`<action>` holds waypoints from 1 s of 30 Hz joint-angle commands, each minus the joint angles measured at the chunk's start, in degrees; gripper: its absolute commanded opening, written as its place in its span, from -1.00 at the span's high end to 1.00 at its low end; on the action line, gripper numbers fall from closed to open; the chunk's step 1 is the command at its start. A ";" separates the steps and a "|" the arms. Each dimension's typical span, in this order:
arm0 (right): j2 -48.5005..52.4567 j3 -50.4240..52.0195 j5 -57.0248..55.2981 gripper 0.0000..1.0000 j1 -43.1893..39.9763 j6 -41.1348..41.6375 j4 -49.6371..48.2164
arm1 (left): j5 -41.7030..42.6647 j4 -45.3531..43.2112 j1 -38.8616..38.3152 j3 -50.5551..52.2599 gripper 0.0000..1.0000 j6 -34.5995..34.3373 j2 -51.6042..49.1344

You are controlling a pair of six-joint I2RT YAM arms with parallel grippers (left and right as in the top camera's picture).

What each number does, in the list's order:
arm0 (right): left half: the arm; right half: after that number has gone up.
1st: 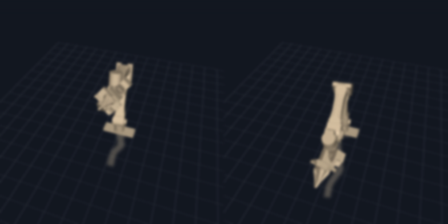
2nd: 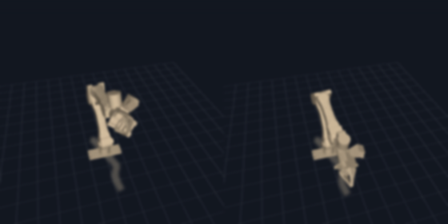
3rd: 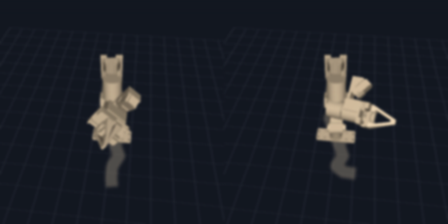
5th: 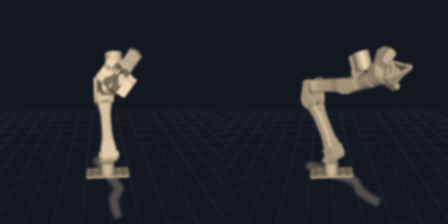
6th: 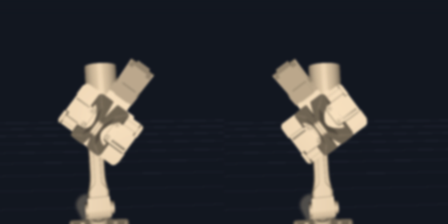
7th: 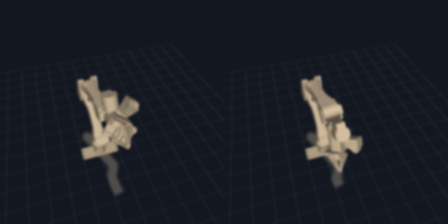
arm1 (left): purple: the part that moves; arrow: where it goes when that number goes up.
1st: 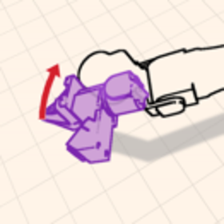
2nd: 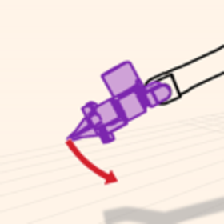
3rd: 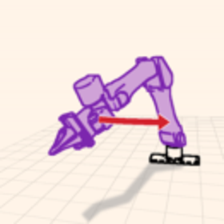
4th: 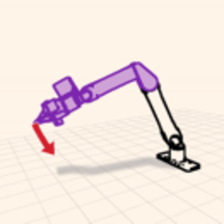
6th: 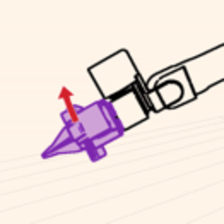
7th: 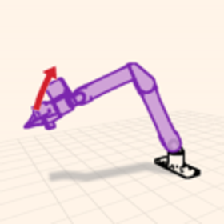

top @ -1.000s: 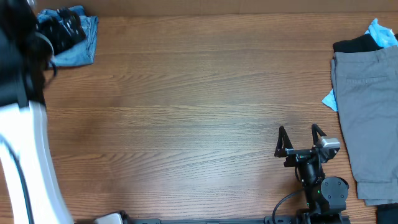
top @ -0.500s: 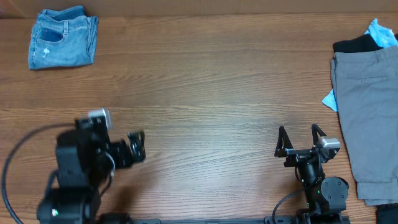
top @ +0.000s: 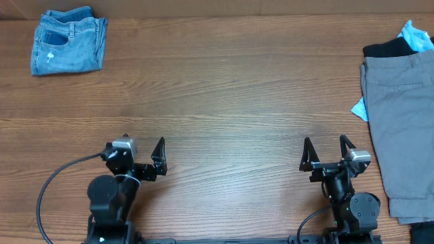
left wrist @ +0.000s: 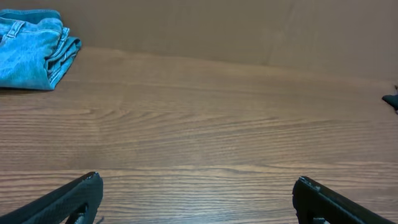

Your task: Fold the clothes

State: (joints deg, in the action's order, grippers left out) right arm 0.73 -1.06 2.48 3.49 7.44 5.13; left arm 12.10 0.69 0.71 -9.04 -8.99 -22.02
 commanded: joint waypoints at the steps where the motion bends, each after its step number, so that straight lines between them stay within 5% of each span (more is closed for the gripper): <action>1: -0.57 0.59 -0.74 -1.00 0.35 -0.20 -0.35 | 0.90 -7.15 -0.35 5.29 -1.00 1.29 4.35; 9: -0.57 0.59 -0.74 -1.00 0.35 -0.20 -0.35 | -2.56 -7.26 -0.33 8.76 -1.00 1.36 14.36; 15: -0.57 0.59 -0.74 -1.00 0.35 -0.20 -0.35 | -8.33 3.41 -0.33 8.79 -1.00 1.62 21.35; 30: -0.57 0.59 -0.74 -1.00 0.35 -0.20 -0.35 | -8.22 3.39 -0.33 8.79 -1.00 1.73 21.77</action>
State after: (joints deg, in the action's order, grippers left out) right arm 0.73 -1.06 2.50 3.49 7.44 5.15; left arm 4.84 3.90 0.71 -0.47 -8.54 -0.95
